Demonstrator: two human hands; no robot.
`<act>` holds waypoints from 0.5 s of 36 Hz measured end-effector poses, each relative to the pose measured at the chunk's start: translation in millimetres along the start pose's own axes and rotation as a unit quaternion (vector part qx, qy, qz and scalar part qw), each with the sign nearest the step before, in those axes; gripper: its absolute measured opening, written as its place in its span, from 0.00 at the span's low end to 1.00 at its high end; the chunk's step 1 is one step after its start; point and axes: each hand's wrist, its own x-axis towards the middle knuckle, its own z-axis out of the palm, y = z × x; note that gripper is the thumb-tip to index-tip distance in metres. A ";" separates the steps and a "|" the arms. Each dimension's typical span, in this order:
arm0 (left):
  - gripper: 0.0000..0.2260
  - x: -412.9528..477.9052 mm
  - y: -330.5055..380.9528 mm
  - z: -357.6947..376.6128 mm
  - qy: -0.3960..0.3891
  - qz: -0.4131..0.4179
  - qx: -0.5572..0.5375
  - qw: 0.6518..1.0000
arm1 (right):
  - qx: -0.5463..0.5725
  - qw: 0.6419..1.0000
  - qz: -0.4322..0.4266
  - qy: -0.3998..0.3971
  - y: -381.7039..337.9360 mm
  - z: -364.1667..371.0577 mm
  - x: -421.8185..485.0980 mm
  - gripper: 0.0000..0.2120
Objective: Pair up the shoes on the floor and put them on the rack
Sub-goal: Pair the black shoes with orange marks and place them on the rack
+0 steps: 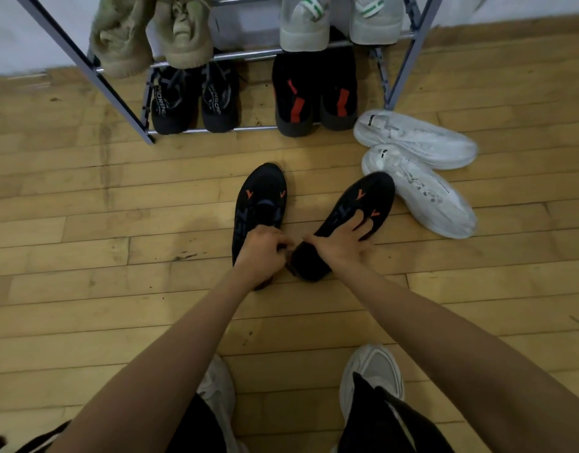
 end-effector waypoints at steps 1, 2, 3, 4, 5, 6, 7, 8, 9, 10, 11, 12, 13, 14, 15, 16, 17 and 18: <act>0.17 0.0 0.0 -0.5 0.050 -0.046 -0.003 0.998 | 0.004 1.000 -0.002 0.003 -1.9 1.4 -0.9 0.56; 0.20 -0.4 0.3 -0.9 0.082 -0.100 -0.007 0.992 | 0.007 1.000 -0.006 0.005 -3.3 2.4 -2.5 0.55; 0.26 -0.9 0.3 -0.5 0.088 -0.149 -0.005 0.985 | 0.005 1.000 -0.015 0.008 -3.7 3.2 -4.9 0.54; 0.32 -1.5 0.1 1.1 0.070 -0.186 0.004 0.980 | -0.002 0.999 -0.032 0.013 -3.2 3.7 -7.9 0.52; 0.38 -2.5 -0.8 3.5 0.047 -0.213 0.012 0.976 | -0.020 0.998 -0.063 0.019 -1.7 3.9 -10.8 0.51; 0.42 -2.9 -2.2 6.2 0.029 -0.237 0.012 0.971 | -0.047 0.993 -0.105 0.021 0.2 3.4 -13.2 0.50; 0.46 -3.5 -3.7 8.1 0.017 -0.261 0.007 0.965 | -0.081 0.985 -0.149 0.014 1.9 2.5 -14.2 0.49; 0.48 -3.7 -5.7 9.5 0.012 -0.284 0.001 0.959 | -0.113 0.976 -0.186 -0.001 2.8 0.2 -13.5 0.48; 0.50 -3.7 -8.0 10.8 0.008 -0.302 -0.007 0.953 | -0.133 0.969 -0.209 -0.021 2.6 -3.2 -11.0 0.47; 0.52 -3.7 -10.5 12.0 0.004 -0.315 -0.015 0.949 | -0.141 0.965 -0.218 -0.044 0.9 -7.6 -7.7 0.47; 0.54 -3.4 -12.5 12.6 -0.005 -0.325 -0.023 0.945 | -0.144 0.962 -0.221 -0.065 -1.3 -12.3 -4.0 0.47; 0.55 -3.2 -14.0 12.8 -0.019 -0.331 -0.029 0.943 | -0.144 0.961 -0.222 -0.081 -3.7 -17.1 -0.5 0.48; 0.57 -3.2 -15.0 13.0 -0.035 -0.333 -0.031 0.942 | -0.147 0.959 -0.224 -0.089 -4.9 -21.2 2.1 0.49; 0.57 -3.4 -15.7 13.7 -0.047 -0.330 -0.026 0.942 | -0.157 0.958 -0.225 -0.088 -4.7 -23.9 3.2 0.50; 0.57 -3.9 -15.6 14.7 -0.053 -0.325 -0.016 0.944 | -0.174 0.955 -0.226 -0.080 -2.8 -25.2 2.7 0.51; 0.56 -4.6 -15.1 15.7 -0.052 -0.319 -0.006 0.946 | -0.193 0.953 -0.225 -0.069 0.8 -25.0 0.5 0.50; 0.55 -5.6 -14.0 16.8 -0.049 -0.314 0.003 0.948 | -0.204 0.952 -0.219 -0.059 6.3 -23.3 -2.3 0.50; 0.54 -6.6 -13.0 17.8 -0.044 -0.310 0.012 0.950 | -0.208 0.954 -0.207 -0.056 12.9 -21.1 -5.2 0.51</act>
